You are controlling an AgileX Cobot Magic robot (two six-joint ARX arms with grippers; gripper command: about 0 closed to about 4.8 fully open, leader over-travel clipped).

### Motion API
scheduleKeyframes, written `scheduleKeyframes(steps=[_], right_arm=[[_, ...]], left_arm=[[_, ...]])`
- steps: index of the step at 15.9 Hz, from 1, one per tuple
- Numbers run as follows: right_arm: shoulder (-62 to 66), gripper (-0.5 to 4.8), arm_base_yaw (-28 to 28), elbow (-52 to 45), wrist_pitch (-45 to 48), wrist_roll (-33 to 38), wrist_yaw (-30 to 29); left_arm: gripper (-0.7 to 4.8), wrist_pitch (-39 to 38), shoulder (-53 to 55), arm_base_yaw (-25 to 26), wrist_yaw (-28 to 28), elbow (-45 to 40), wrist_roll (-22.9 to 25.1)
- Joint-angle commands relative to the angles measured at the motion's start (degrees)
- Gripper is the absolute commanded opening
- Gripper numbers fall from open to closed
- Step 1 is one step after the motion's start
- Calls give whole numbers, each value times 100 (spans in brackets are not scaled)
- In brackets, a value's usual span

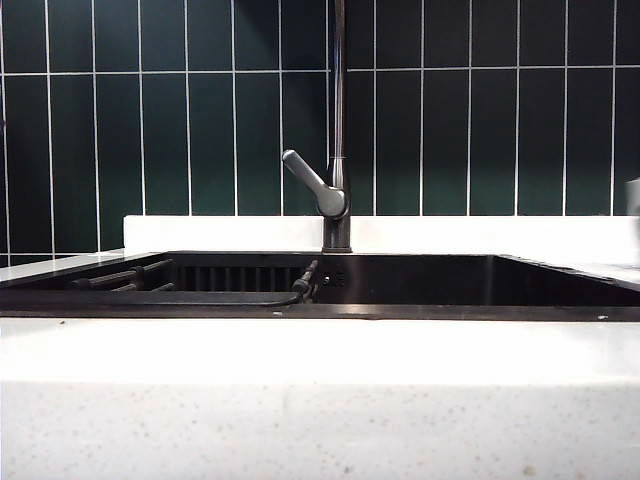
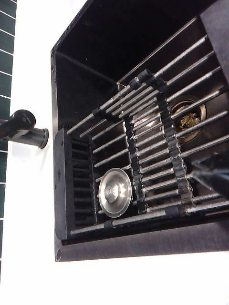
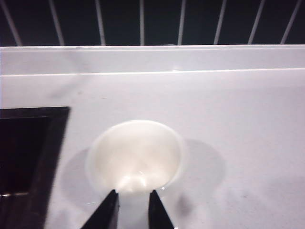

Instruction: Pick up the mug next to the sink, go to the faucet to get some water, pour the water into the sink, and finally put the mug back to its place.

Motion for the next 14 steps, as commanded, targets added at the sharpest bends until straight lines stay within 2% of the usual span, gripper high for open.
scheduleKeyframes(steps=[1, 6, 14], right_arm=[[-365, 85, 179, -90, 17, 24, -4], [-1429, 85, 278, -756, -227, 22, 48], [-1537, 84, 280, -1051, -267, 24, 37]], left_arm=[[-4, 28, -2, -2, -7, 7, 2], [-4, 28, -2, -2, -4, 7, 0], [-4, 17, -2, -2, -4, 7, 2]])
